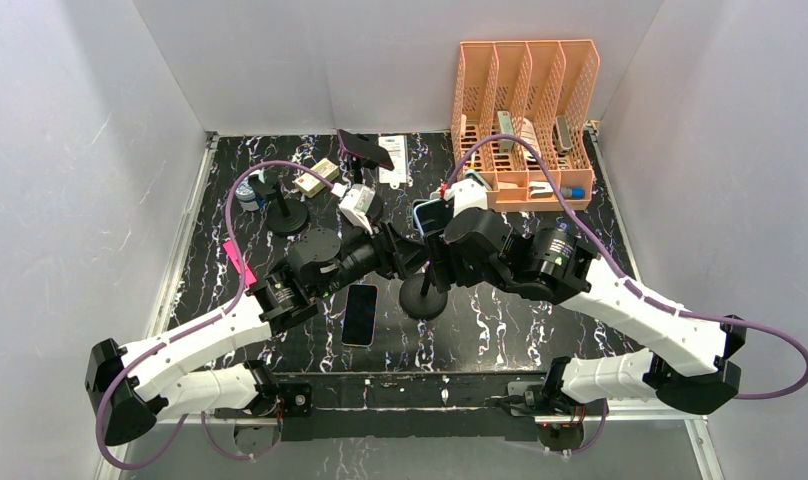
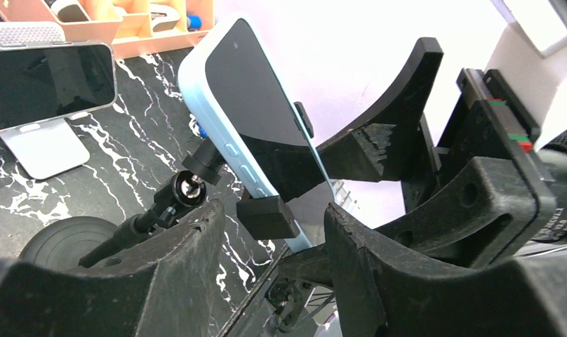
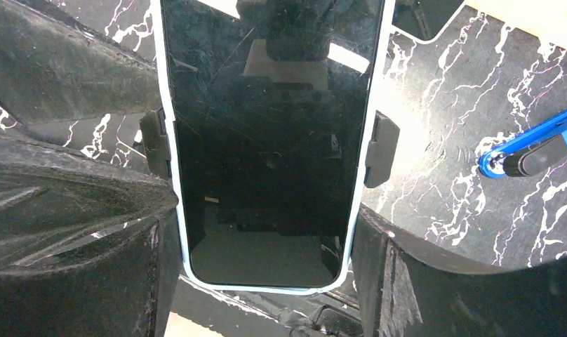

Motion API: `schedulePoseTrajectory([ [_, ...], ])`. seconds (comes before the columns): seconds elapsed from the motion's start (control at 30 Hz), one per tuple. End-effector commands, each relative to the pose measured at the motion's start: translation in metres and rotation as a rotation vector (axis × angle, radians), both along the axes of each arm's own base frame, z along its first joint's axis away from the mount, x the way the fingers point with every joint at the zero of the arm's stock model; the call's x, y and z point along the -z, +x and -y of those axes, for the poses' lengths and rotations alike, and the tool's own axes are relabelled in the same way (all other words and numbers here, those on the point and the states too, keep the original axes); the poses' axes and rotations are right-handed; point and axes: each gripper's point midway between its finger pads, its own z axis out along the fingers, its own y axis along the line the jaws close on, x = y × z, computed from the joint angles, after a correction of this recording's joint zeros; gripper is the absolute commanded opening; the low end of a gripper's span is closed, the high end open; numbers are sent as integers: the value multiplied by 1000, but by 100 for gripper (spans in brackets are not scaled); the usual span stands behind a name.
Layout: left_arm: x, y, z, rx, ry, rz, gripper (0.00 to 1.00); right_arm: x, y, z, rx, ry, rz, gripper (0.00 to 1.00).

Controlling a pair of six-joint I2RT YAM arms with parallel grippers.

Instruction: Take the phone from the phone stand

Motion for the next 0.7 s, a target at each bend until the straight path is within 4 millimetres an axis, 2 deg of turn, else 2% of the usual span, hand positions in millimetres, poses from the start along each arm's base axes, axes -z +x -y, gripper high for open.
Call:
schedulePoseTrajectory([
  [0.0,-15,2,2,-1,-61,15,50,-11,1,-2,5,55,30,43],
  [0.13,-14,0,5,22,-77,0,46,-11,1,-2,6,57,32,42],
  [0.37,-4,1,6,54,-148,-72,46,-13,1,-1,7,71,40,42],
  [0.67,-12,3,1,82,-248,-96,47,-12,1,-2,3,75,41,42],
])
